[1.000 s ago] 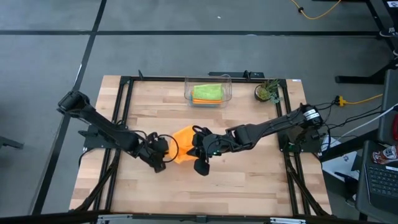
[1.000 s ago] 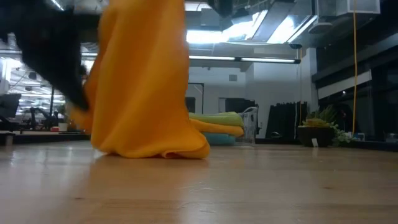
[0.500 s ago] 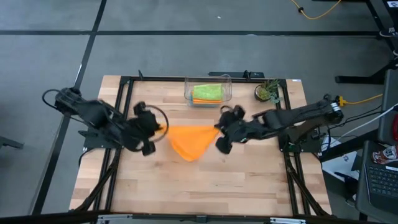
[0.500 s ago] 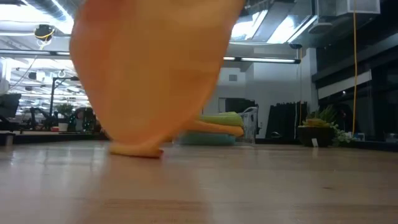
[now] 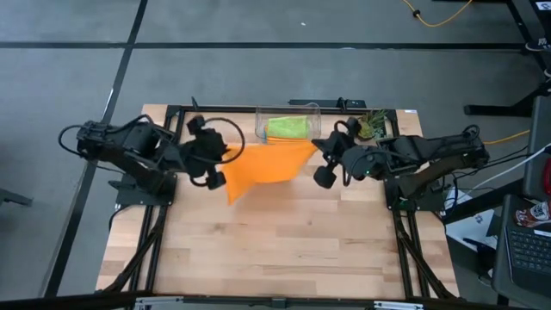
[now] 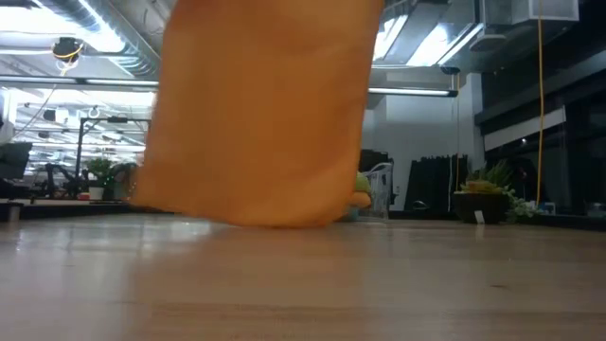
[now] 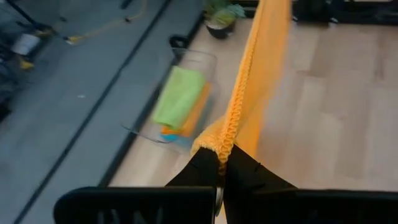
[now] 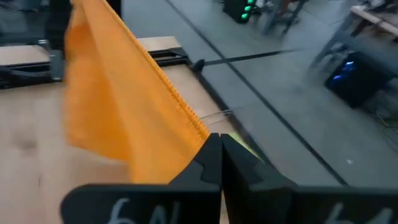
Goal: Fold microfiber towels
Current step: Fold the orange microfiber cloth
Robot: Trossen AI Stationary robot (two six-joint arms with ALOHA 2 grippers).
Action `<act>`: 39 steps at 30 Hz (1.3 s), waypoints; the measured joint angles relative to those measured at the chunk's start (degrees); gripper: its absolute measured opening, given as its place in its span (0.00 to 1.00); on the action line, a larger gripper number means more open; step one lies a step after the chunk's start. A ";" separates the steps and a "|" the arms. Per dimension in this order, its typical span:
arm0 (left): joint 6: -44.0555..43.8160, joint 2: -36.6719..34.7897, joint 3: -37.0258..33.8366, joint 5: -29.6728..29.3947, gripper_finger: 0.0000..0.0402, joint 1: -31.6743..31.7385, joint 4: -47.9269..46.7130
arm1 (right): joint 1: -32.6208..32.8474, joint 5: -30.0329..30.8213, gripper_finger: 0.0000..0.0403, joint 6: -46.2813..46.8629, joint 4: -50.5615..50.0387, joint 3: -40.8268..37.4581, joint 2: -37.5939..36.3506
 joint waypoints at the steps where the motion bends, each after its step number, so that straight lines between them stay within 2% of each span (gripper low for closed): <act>1: -0.36 0.45 0.00 1.37 0.00 -0.17 -0.04 | 0.17 -1.02 0.00 0.42 -0.11 0.00 0.04; 5: -4.16 3.24 0.00 8.39 0.00 -2.71 -0.02 | 2.79 -7.21 0.00 4.70 -1.16 -0.07 1.34; 12: -14.86 11.65 0.02 21.87 0.00 -9.73 0.89 | 9.04 -21.74 0.00 15.88 -4.47 -0.09 5.26; 19: -18.60 21.57 0.00 29.86 0.00 -15.27 5.59 | 14.73 -29.60 0.00 24.44 -5.10 -0.10 13.24; 26: -22.45 24.19 -0.02 38.10 0.00 -15.78 11.12 | 16.65 -43.36 0.00 28.53 -5.91 -0.11 19.91; 31: -22.19 26.19 -2.83 42.15 0.00 -15.80 14.87 | 17.03 -43.75 0.00 27.83 -4.93 -0.13 21.76; 34: -21.04 26.95 -4.45 42.05 0.00 -16.43 16.82 | 17.27 -43.03 0.00 26.37 -4.09 -0.13 21.99; 37: -20.26 26.83 -4.28 41.07 0.00 -15.93 15.02 | 17.16 -38.28 0.00 25.36 -5.01 -0.13 21.52; 39: -17.17 25.79 -3.20 39.21 0.00 -14.47 10.22 | 15.75 -33.60 0.00 23.89 -6.88 -0.13 20.43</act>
